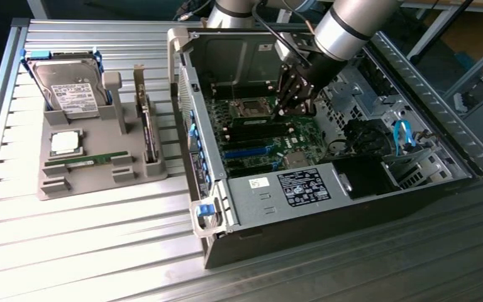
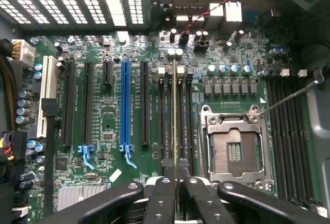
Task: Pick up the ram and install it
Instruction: 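Insert the ram into the slot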
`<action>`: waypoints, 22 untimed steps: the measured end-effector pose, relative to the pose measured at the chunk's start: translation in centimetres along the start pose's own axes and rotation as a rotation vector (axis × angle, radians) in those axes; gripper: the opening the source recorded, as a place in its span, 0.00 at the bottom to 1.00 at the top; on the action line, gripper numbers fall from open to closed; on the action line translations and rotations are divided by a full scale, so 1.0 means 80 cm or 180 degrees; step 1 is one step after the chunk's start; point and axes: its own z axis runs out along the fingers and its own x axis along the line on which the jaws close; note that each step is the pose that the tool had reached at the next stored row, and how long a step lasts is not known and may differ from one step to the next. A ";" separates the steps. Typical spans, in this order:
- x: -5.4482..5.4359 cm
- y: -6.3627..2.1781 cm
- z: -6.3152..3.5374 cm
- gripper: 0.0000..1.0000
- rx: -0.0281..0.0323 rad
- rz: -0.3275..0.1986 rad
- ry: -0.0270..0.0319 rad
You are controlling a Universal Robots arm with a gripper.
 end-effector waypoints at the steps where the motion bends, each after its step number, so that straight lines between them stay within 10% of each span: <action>1: 0.001 0.000 0.000 0.12 0.0000 0.0000 0.0000; 22: 0.005 -0.004 0.010 0.12 0.0000 0.0000 0.0000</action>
